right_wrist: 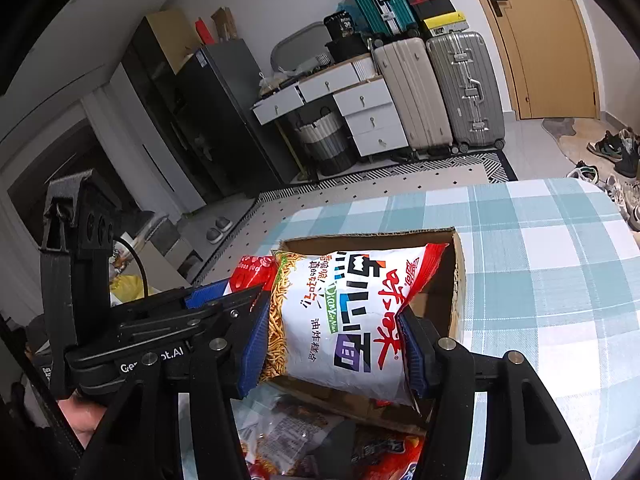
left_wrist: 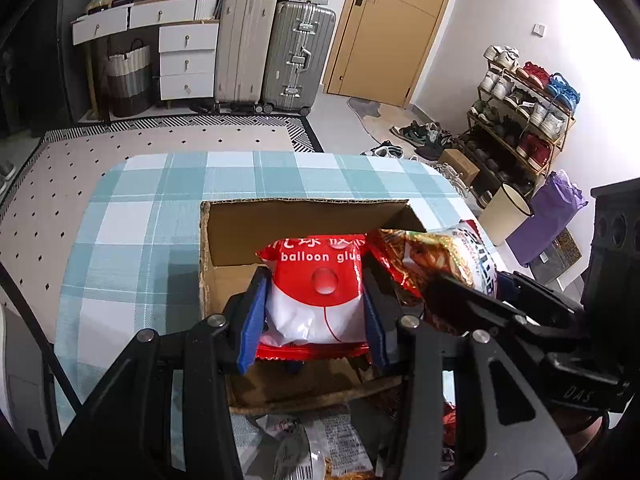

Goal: Organize snacks
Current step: 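Carry both packets into the box and open both tools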

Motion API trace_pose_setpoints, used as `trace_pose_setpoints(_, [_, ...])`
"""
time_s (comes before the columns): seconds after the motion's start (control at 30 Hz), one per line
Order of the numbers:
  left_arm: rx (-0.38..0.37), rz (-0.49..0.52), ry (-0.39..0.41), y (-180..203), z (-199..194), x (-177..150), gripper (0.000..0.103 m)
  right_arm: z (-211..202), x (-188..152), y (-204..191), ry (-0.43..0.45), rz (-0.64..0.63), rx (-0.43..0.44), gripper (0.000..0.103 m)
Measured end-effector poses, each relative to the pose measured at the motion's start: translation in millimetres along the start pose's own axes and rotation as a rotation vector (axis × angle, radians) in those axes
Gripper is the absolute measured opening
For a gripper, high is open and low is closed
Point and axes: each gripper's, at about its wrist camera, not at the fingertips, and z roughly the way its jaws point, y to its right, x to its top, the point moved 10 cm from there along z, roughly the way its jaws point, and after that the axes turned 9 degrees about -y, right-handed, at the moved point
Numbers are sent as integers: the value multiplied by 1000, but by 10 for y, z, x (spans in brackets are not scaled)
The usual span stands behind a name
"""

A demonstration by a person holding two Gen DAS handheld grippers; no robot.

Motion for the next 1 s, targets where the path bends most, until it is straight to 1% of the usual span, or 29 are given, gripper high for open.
trace_pose_setpoints(0.07, [-4, 6, -13, -8, 86, 17, 41, 66, 4, 48, -8, 11, -1, 59])
trace_pose_setpoints(0.13, [-8, -16, -24, -44, 136, 22, 42, 135, -10, 94, -31, 34, 4, 63])
trace_pose_setpoints(0.17, [-20, -32, -33, -60, 151, 18, 42, 157, -12, 123, -39, 44, 4, 64])
trace_pose_setpoints(0.2, [-37, -40, -36, -72, 159, 17, 44, 166, -8, 149, -39, 51, -3, 67])
trace_pose_setpoints(0.23, [-41, -44, -34, -84, 156, 13, 47, 159, -8, 187, -34, 60, -13, 69])
trace_pose_setpoints(0.27, [-29, -43, -26, -102, 142, 8, 50, 148, -12, 198, -31, 62, -12, 69])
trace_pose_setpoints(0.3, [-18, -40, -19, -107, 124, 2, 59, 133, -14, 209, -28, 64, -12, 69])
trace_pose_setpoints(0.33, [-15, -35, -12, -104, 105, -9, 64, 99, -13, 221, -20, 66, -18, 70])
trace_pose_setpoints(0.6, [24, -21, 25, -27, -164, -139, 65, -229, -11, 164, 38, 62, -20, 71])
trace_pose_setpoints(0.87, [44, -8, 53, 85, -543, -411, 67, -605, -135, -98, 79, 22, -13, 74])
trace_pose_setpoints(0.93, [55, -9, 69, 108, -662, -493, 74, -713, -187, -178, 92, 7, -14, 77])
trace_pose_setpoints(1.0, [64, -12, 84, 129, -784, -562, 79, -803, -230, -246, 103, -6, -15, 79])
